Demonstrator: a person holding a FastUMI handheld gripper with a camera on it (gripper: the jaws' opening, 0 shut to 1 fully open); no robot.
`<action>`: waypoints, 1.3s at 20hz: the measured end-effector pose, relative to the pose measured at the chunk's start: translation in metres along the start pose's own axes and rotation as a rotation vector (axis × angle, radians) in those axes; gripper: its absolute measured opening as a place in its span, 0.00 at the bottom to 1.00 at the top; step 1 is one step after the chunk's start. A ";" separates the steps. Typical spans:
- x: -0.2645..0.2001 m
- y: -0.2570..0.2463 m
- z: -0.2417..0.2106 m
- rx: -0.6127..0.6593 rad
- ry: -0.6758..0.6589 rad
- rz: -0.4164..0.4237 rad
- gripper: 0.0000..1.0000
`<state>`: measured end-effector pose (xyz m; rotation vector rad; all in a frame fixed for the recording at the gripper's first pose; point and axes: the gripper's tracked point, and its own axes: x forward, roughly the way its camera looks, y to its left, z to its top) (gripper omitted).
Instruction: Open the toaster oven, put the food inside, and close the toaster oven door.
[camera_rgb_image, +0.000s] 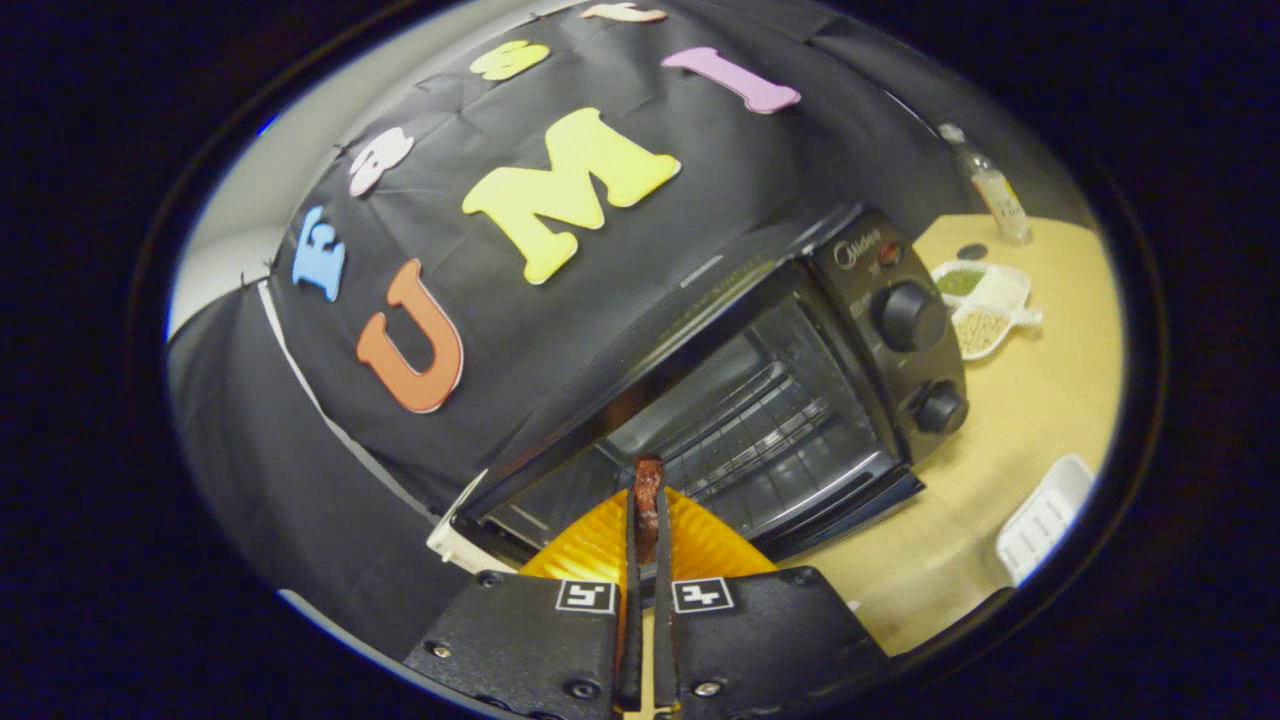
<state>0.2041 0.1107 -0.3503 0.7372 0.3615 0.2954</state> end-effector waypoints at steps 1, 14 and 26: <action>0.009 -0.005 -0.002 0.027 -0.004 -0.002 0.08; 0.039 -0.042 0.003 -0.140 0.050 -0.156 0.17; -0.092 -0.027 0.010 -0.639 -0.032 -0.213 0.92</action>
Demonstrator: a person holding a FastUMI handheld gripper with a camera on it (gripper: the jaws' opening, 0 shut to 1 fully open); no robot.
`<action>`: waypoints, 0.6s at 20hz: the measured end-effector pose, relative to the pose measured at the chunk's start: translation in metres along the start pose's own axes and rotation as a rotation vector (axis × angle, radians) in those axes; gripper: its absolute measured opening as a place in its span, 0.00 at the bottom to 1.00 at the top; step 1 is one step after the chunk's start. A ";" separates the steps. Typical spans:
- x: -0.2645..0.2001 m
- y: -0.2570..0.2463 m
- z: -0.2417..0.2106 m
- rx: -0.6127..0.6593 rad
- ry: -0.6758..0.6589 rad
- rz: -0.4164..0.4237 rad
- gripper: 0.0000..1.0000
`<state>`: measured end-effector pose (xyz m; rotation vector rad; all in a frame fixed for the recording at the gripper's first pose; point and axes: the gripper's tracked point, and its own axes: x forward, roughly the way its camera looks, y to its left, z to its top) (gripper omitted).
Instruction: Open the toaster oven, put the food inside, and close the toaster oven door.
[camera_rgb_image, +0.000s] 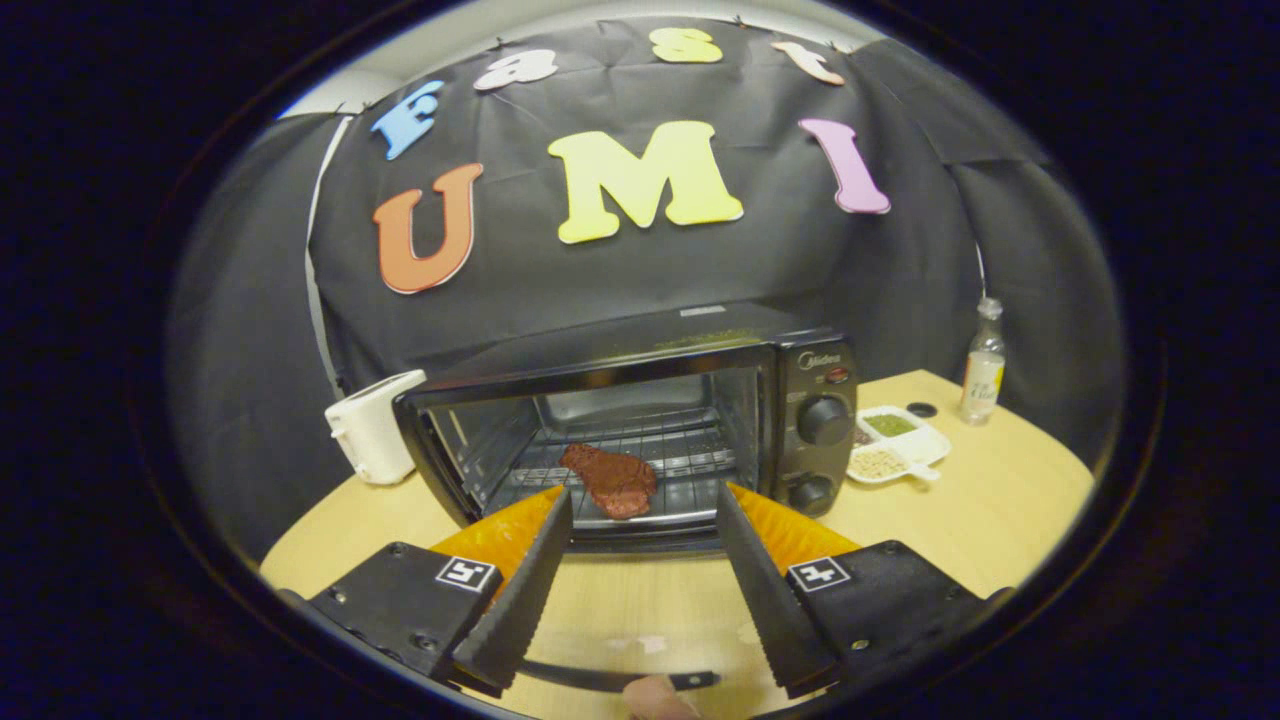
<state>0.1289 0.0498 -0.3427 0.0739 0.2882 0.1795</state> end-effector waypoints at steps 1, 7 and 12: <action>-0.015 0.000 -0.002 -0.008 -0.013 -0.008 0.94; -0.075 0.016 -0.032 -0.080 0.000 -0.028 0.99; -0.081 0.029 -0.107 -0.103 0.176 -0.054 0.99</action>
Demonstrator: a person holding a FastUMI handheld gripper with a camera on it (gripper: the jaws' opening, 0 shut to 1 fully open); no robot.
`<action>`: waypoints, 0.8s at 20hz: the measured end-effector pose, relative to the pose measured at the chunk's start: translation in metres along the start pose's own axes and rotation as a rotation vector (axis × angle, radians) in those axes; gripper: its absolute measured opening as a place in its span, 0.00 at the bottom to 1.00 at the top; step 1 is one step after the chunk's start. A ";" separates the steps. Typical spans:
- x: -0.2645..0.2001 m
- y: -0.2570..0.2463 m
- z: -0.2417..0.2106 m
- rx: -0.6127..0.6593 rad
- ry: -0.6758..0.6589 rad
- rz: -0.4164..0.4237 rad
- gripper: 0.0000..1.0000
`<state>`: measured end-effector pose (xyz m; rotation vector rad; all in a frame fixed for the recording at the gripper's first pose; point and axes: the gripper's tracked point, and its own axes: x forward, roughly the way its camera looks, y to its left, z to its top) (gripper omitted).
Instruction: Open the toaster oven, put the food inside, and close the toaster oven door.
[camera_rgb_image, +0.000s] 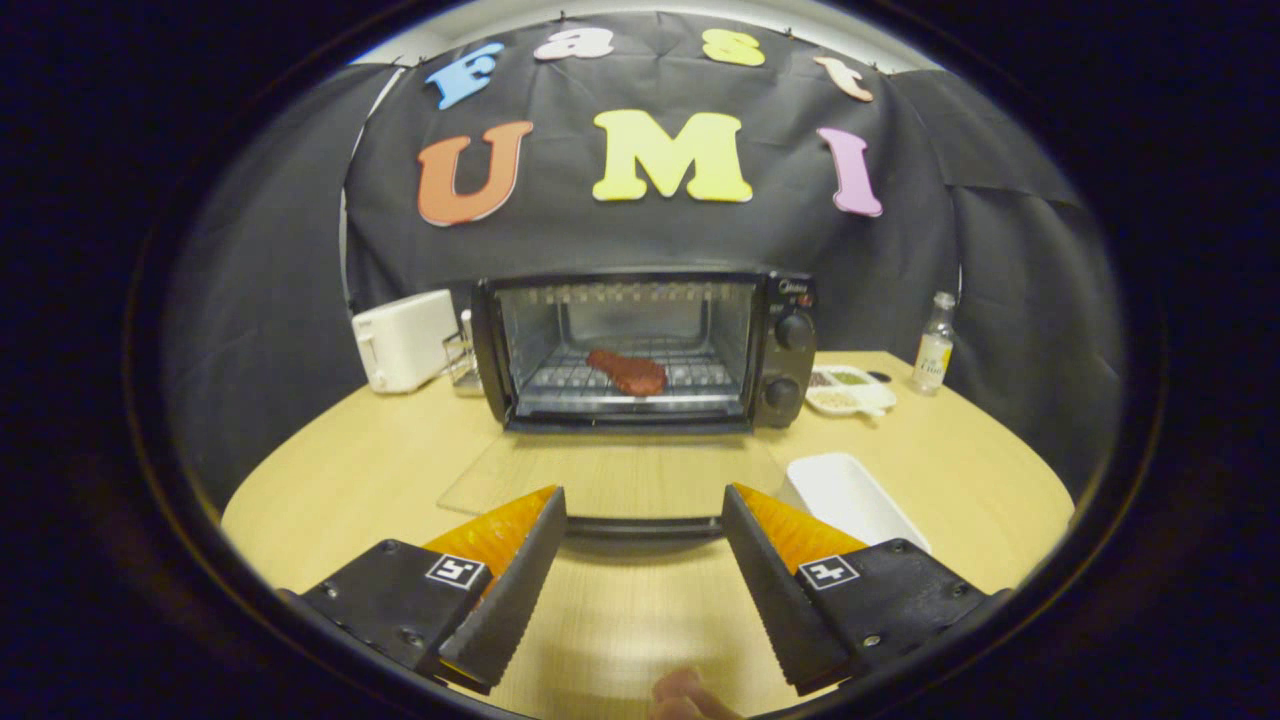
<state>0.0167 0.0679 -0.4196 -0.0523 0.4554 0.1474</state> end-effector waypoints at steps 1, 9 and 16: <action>0.002 0.004 -0.012 -0.001 0.037 0.001 0.99; 0.031 0.010 -0.047 -0.030 0.188 -0.005 0.99; 0.045 0.008 -0.046 -0.013 0.210 0.004 0.99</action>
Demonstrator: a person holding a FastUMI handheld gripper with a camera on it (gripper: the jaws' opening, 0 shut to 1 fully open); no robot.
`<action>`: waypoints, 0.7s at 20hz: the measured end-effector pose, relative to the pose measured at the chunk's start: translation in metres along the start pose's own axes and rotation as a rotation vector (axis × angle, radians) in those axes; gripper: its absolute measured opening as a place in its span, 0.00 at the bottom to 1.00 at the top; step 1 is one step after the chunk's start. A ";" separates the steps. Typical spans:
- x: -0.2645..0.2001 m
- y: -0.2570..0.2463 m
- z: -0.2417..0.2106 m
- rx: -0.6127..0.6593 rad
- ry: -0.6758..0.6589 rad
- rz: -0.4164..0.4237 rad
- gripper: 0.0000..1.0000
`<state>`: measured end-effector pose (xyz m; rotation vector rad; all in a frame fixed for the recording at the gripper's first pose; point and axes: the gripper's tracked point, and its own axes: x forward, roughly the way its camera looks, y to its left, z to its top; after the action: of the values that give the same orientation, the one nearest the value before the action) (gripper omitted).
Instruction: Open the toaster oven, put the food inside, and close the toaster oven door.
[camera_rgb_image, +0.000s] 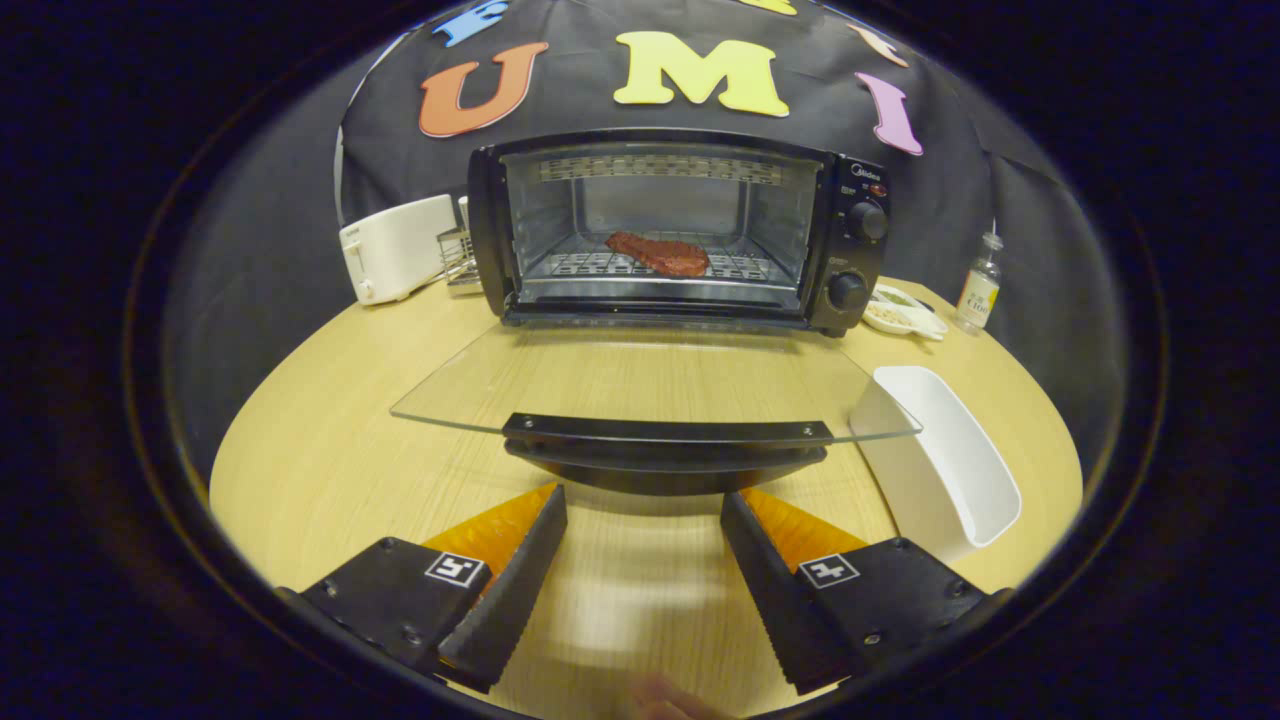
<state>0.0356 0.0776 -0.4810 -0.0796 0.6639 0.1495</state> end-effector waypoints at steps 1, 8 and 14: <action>0.001 -0.004 0.001 0.007 -0.003 -0.012 1.00; 0.004 -0.010 0.015 0.007 -0.023 -0.025 1.00; 0.001 -0.016 0.046 0.010 -0.084 -0.038 1.00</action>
<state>0.0671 0.0678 -0.4452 -0.0759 0.5787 0.1119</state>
